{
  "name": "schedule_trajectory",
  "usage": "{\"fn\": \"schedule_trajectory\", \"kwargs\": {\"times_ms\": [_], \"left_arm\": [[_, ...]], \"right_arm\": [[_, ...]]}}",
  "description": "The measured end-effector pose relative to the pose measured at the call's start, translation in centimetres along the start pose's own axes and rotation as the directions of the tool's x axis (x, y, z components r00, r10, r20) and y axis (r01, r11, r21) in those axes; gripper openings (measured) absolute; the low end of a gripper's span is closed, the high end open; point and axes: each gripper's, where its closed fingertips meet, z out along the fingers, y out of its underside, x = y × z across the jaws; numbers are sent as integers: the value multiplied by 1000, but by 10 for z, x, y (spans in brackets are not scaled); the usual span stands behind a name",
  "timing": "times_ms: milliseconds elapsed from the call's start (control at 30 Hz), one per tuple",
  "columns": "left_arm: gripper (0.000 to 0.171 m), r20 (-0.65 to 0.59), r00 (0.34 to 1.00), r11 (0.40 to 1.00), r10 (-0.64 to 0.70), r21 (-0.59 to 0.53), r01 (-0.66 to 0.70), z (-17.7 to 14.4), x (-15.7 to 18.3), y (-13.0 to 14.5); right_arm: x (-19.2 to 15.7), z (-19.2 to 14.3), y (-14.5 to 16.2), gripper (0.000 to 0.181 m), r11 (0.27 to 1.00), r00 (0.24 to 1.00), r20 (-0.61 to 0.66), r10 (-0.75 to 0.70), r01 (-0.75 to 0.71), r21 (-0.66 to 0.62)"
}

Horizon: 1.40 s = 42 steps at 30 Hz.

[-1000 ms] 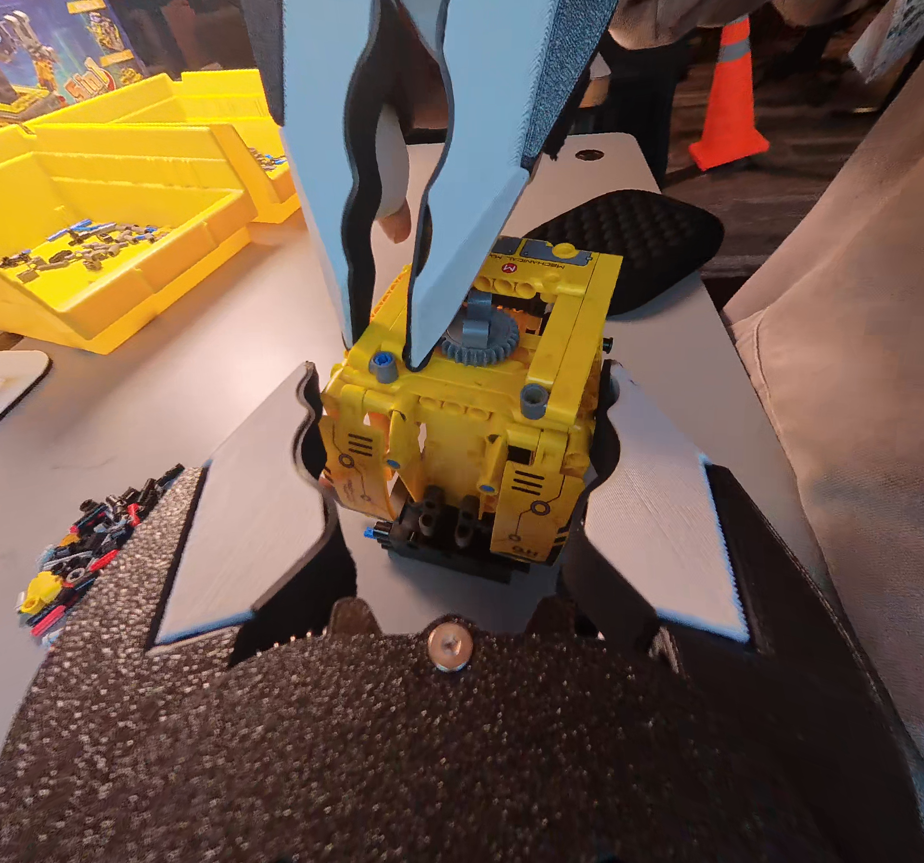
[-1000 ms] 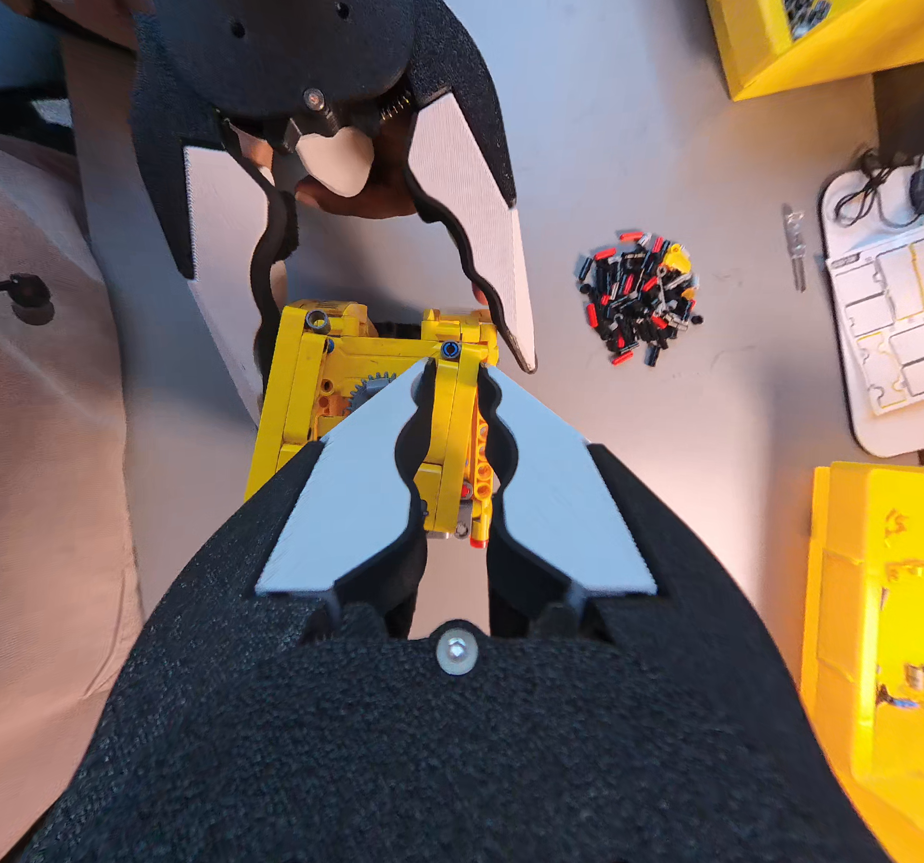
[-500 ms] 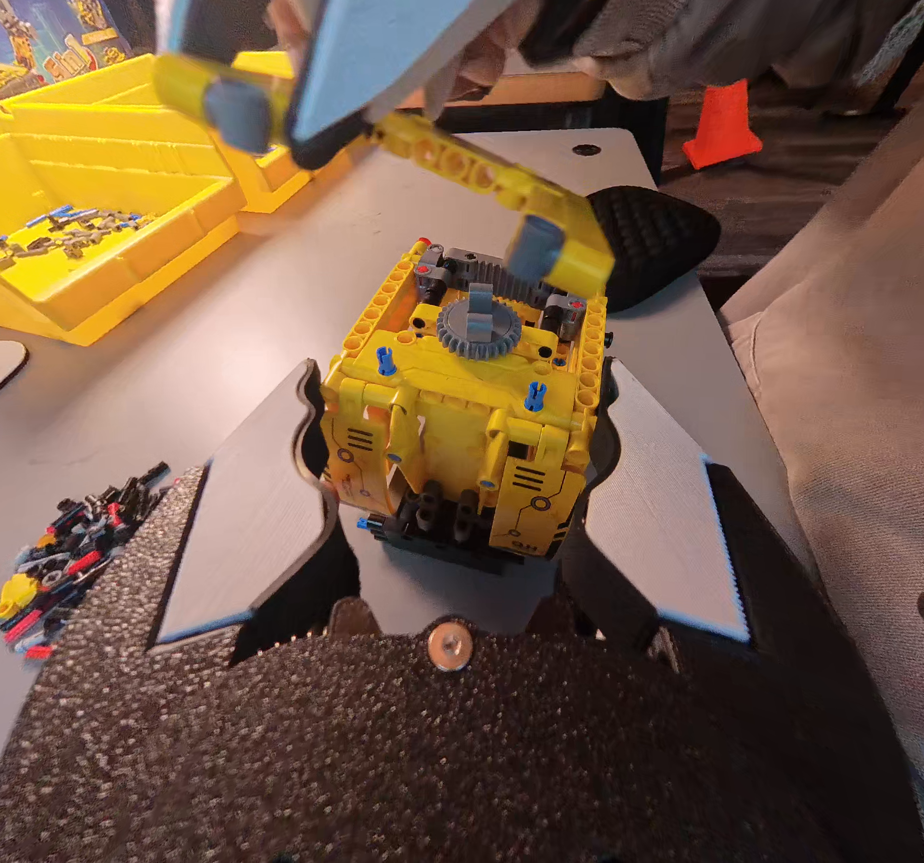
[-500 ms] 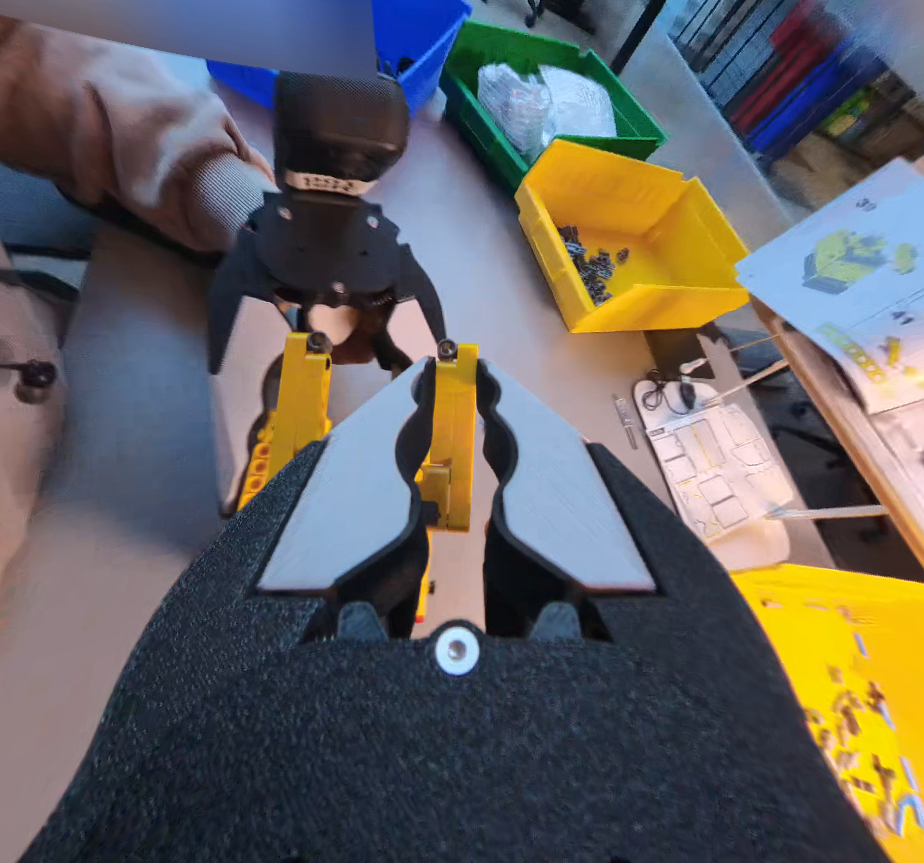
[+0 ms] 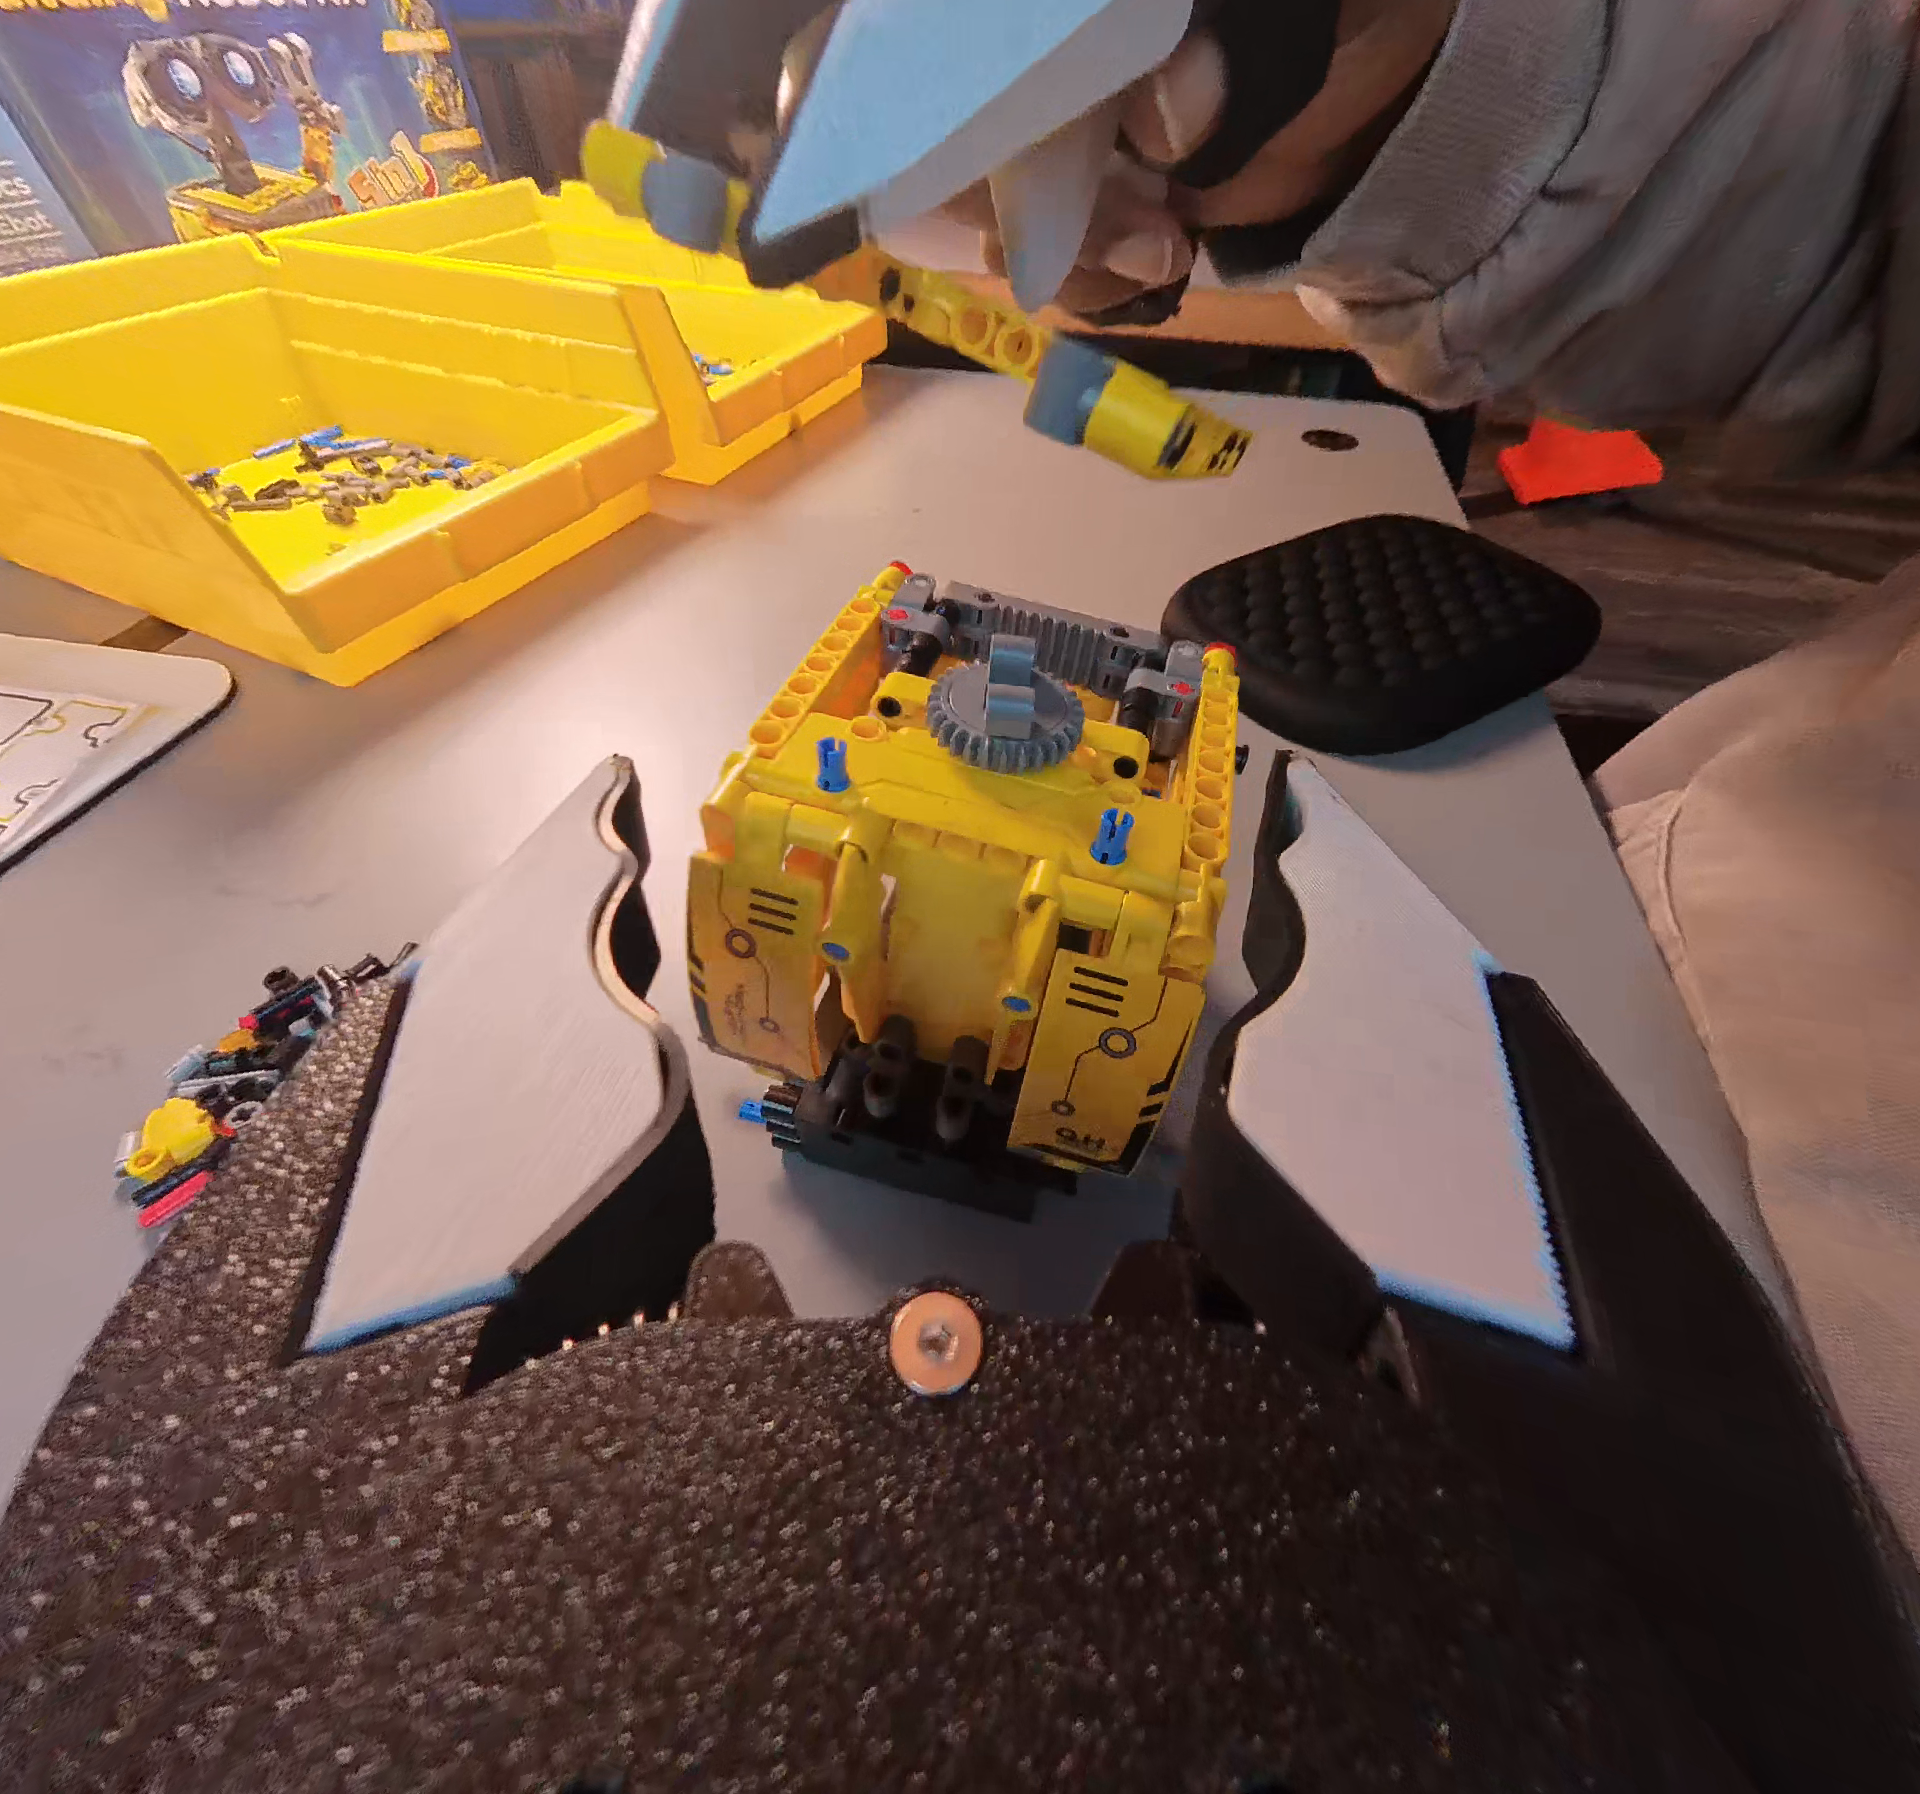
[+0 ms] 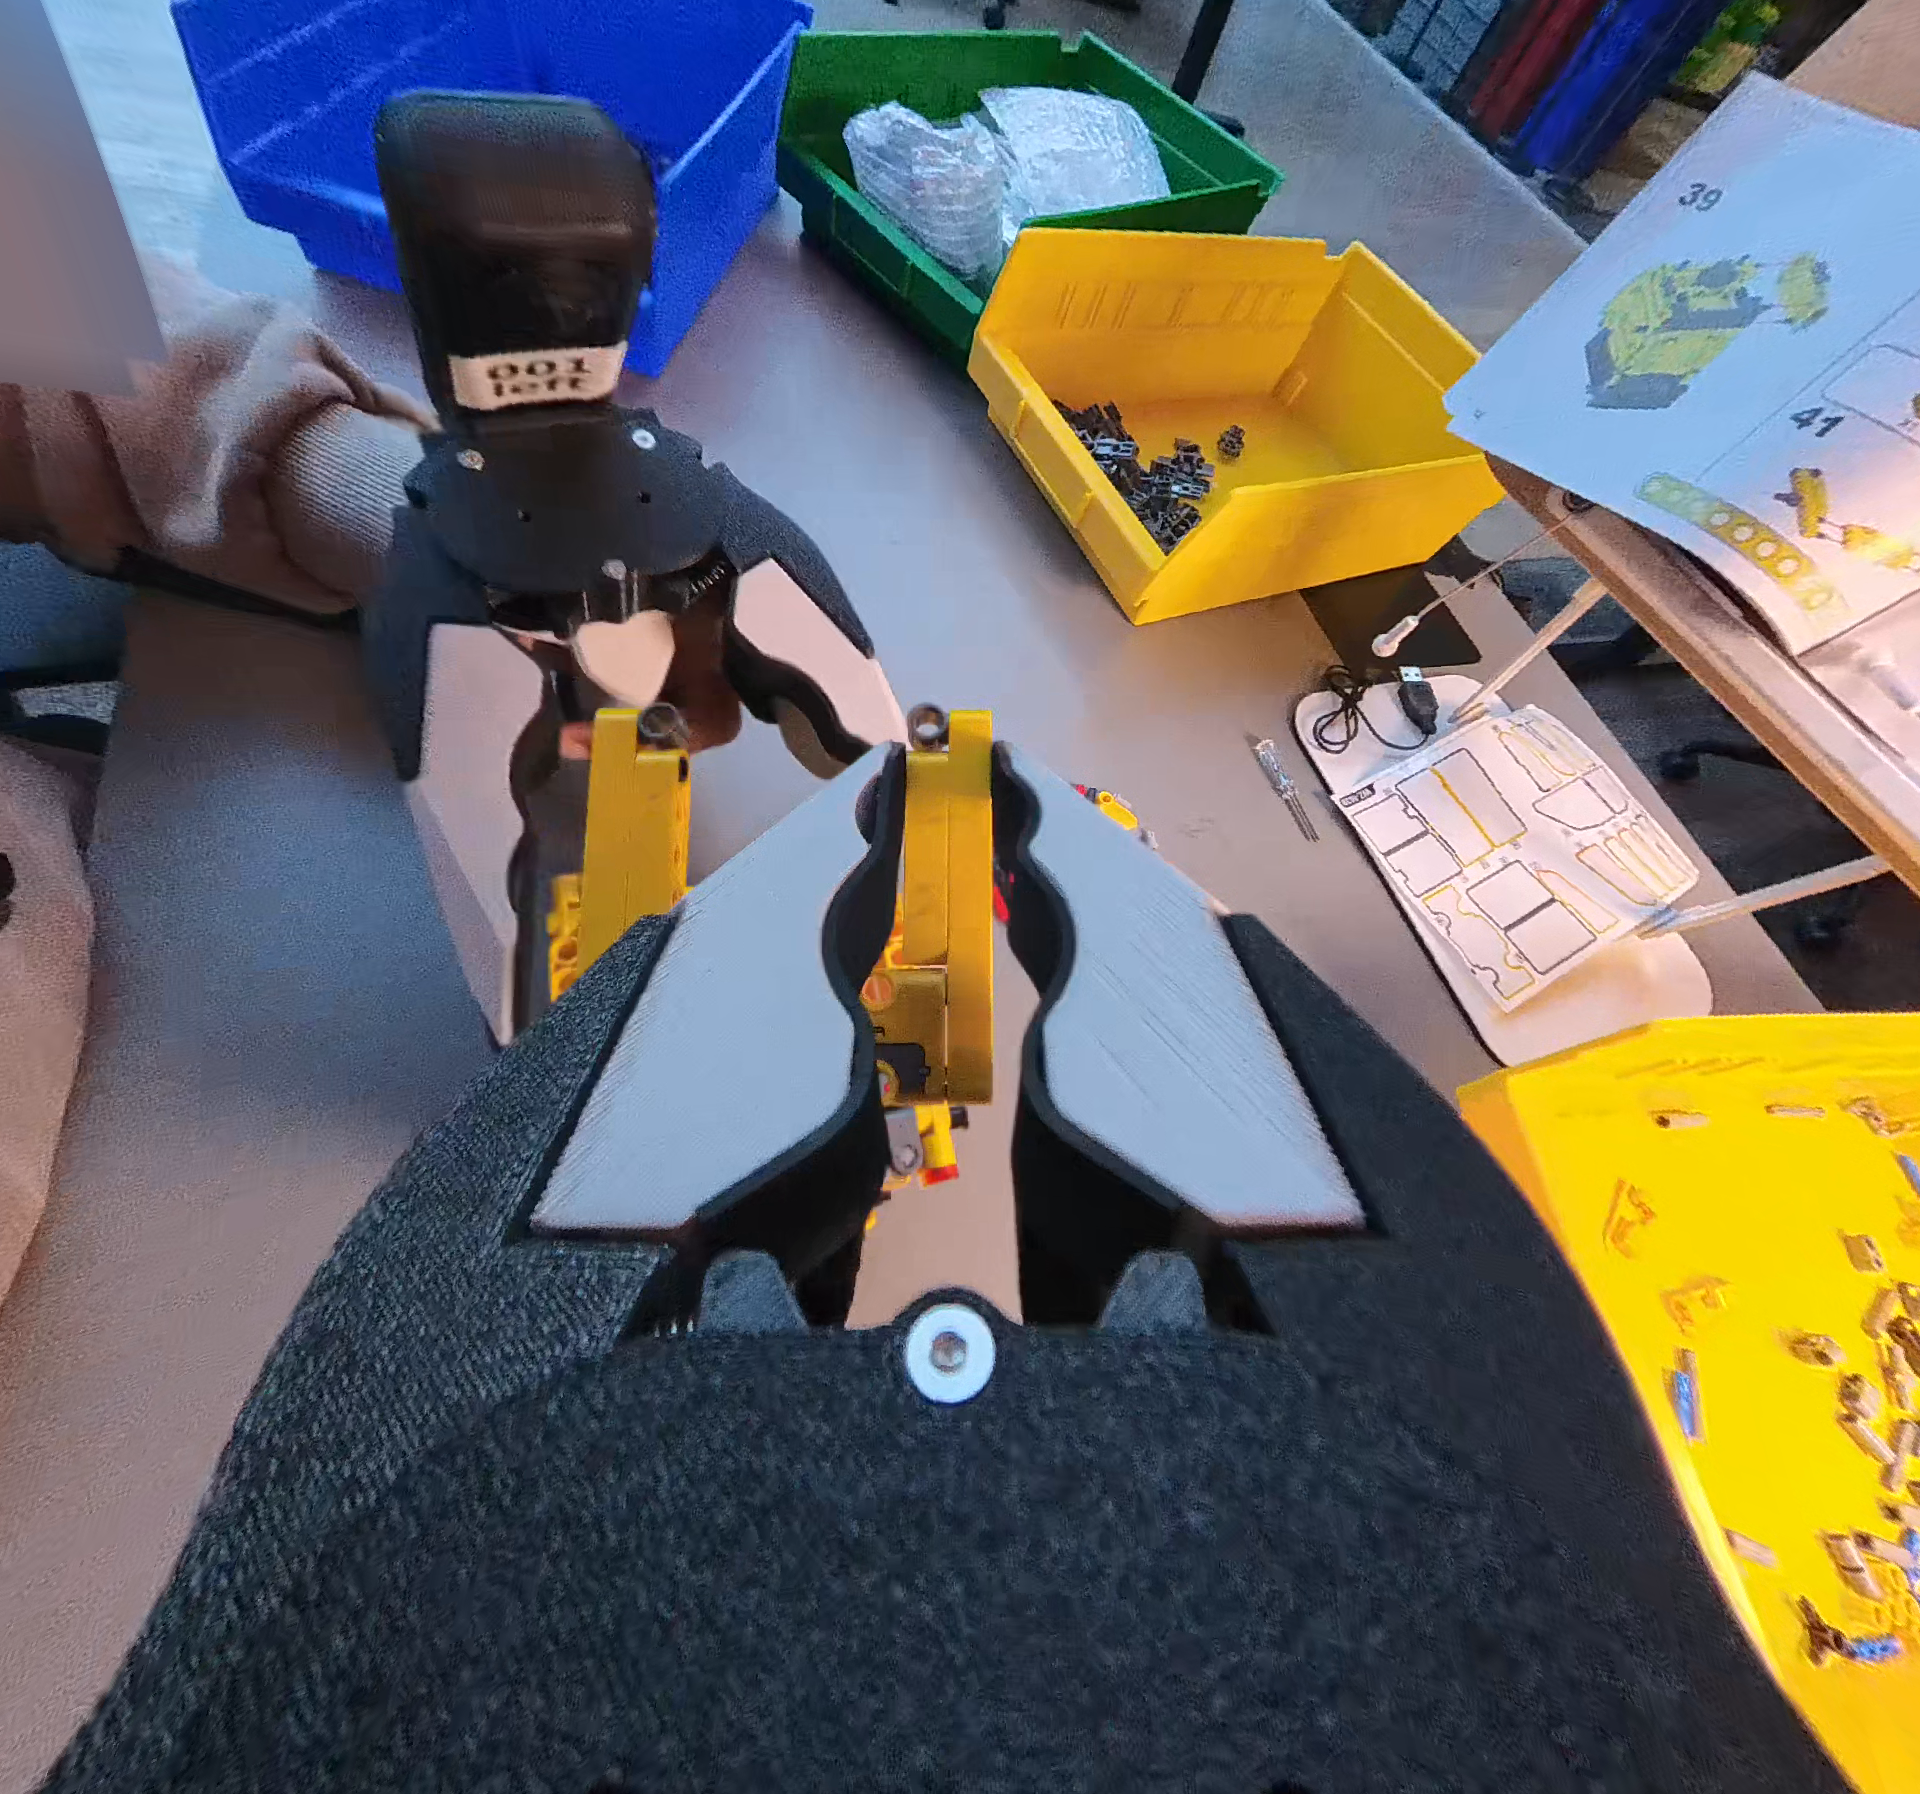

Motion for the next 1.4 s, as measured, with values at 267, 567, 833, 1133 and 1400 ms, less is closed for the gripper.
{"fn": "schedule_trajectory", "kwargs": {"times_ms": [267,567,833,1133,1400], "left_arm": [[41,-117,979,944,-165,267,191,-43,-1,-54],[43,-286,907,835,-309,375,402,-63,-3,-76],[6,-141,927,833,-348,408,375,-75,-34,-68],[6,-75,906,781,-416,480,398,-105,-71,-65],[6,-43,894,789,-446,453,415,-100,-78,-50]], "right_arm": [[8,12,-17,15,999,989,-148,19,-14,33],[28,25,-41,16,997,922,-381,-68,79,14],[20,17,-53,46,993,941,-333,-52,85,86],[-51,-4,82,120,903,982,165,89,-9,-429],[-33,12,122,111,817,995,99,18,43,-575]]}}
